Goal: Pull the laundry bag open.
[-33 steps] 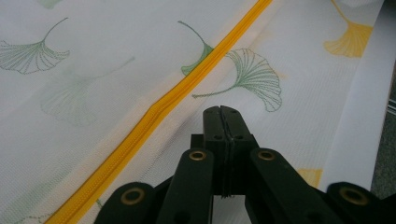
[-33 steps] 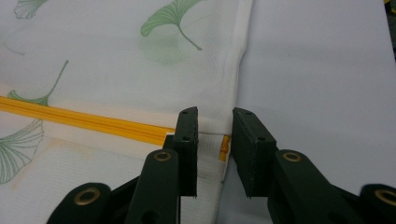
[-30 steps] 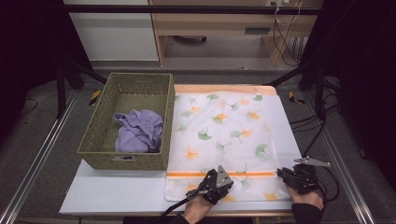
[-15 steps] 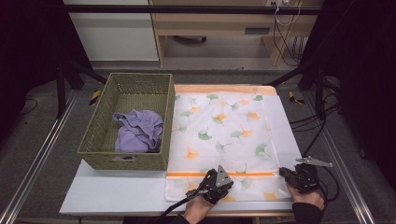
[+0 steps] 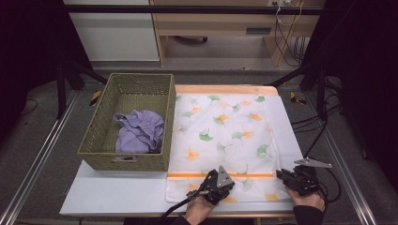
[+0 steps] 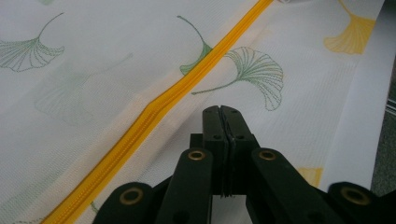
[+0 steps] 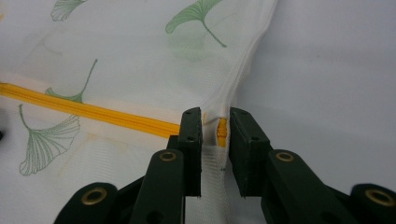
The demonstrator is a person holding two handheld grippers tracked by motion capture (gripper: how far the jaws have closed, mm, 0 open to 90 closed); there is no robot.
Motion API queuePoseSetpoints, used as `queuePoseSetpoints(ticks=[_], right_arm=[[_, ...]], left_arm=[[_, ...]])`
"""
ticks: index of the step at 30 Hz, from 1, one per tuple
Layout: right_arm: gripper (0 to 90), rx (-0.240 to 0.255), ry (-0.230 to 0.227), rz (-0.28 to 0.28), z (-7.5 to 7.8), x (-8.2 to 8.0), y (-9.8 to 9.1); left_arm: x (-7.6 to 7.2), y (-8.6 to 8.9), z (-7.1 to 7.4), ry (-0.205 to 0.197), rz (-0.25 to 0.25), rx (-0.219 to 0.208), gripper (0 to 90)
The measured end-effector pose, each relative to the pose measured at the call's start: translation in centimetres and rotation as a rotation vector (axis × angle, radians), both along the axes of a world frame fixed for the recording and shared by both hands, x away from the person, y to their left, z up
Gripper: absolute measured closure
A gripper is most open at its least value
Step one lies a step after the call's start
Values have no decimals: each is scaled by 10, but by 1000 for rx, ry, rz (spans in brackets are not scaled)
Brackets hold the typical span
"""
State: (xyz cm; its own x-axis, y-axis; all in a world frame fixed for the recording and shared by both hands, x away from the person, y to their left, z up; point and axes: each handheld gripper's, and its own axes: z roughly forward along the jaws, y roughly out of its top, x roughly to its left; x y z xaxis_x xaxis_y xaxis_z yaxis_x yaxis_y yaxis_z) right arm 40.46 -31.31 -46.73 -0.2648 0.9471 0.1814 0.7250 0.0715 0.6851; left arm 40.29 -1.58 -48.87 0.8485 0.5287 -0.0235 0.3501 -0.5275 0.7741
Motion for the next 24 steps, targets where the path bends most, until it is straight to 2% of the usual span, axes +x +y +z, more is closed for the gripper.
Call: queuePoseSetpoints(ticks=[3, 8, 11, 12, 13, 18, 21, 23, 24], right_arm=[[742, 29, 36, -8, -3, 0, -4], [717, 31, 60, -8, -5, 2, -3], [817, 54, 60, -2, -3, 1, -5], [817, 54, 60, -2, -3, 1, -5], [833, 78, 52, 9, -1, 1, -5], [837, 58, 48, 31, 2, 1, -1], [785, 42, 34, 46, 0, 2, 0], [752, 34, 46, 55, -3, 3, 1], [782, 27, 52, 53, -4, 4, 1]], left_arm=[[0, 0, 0, 2, 1, -2, 879], [0, 0, 0, 2, 1, -2, 879], [0, 0, 0, 2, 1, -2, 879], [0, 0, 0, 2, 1, -2, 879], [0, 0, 0, 3, 1, -3, 879], [0, 0, 0, 1, 1, -1, 879], [0, 0, 0, 0, 0, -1, 878], [0, 0, 0, 0, 1, -1, 879], [0, 0, 0, 0, 1, -1, 879]])
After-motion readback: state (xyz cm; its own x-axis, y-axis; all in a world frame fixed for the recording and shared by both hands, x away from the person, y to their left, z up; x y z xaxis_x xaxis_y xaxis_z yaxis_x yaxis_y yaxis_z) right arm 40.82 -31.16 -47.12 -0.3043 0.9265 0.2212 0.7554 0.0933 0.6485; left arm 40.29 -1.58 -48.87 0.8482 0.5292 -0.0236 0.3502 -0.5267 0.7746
